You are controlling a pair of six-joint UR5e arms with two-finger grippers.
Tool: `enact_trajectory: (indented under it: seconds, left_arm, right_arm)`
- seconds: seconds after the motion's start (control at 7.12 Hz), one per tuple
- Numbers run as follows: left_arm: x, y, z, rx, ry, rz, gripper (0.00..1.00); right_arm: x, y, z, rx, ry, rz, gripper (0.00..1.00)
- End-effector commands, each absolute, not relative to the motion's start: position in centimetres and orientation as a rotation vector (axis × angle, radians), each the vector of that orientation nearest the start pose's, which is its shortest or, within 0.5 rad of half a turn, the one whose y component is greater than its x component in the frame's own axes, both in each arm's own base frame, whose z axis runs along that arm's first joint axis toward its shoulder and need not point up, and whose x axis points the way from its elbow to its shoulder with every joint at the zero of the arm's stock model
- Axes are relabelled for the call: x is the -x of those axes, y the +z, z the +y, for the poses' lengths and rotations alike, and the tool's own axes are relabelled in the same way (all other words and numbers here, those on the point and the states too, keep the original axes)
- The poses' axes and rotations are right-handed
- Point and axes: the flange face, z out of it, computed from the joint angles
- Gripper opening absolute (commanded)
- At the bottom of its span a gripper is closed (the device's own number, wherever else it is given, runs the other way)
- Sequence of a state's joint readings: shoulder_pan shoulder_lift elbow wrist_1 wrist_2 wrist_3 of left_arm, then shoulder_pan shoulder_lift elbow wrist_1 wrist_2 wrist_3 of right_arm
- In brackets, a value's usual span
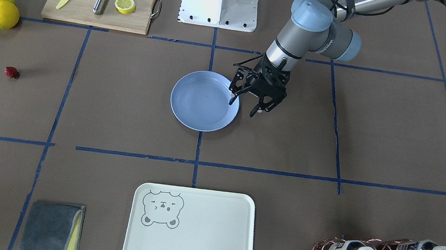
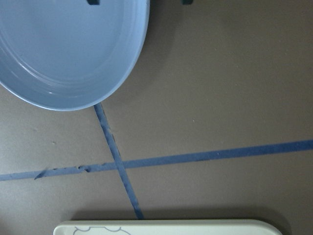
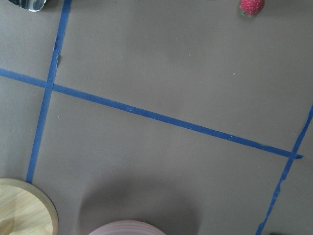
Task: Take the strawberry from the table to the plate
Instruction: 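Open the left gripper and withdraw the left arm from the plate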
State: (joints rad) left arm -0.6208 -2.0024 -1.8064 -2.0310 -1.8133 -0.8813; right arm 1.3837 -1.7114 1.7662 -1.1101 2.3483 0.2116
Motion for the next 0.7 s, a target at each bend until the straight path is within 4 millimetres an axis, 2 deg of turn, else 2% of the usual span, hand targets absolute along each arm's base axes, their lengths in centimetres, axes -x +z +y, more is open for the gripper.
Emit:
enact_trajectory:
  seconds: [0.0, 0.14, 0.28, 0.42, 0.56]
  left_arm:
    - [-26.8, 29.8, -50.7, -0.535, 0.399, 0.865, 1.0]
    - [-16.9, 35.8, -54.3, -0.465, 0.425, 0.85, 1.0]
    - [-9.0, 42.3, -56.3, -0.413, 0.409, 0.798, 1.0]
    - [-3.9, 48.9, -57.3, -0.25, 0.312, 0.745, 1.0]
    - [0.6, 51.6, -57.4, -0.198, 0.234, 0.73, 1.0]
  right_arm:
    - [2.4, 54.7, -47.0, -0.377, -0.157, -0.858, 1.0]
    - [2.8, 52.9, -47.4, -0.394, -0.152, -0.872, 1.0]
    - [4.4, 50.6, -48.4, -0.422, -0.194, -0.89, 1.0]
    - [5.8, 49.0, -47.9, -0.418, -0.197, -0.911, 1.0]
    - [7.0, 47.9, -47.4, -0.403, -0.185, -0.931, 1.0]
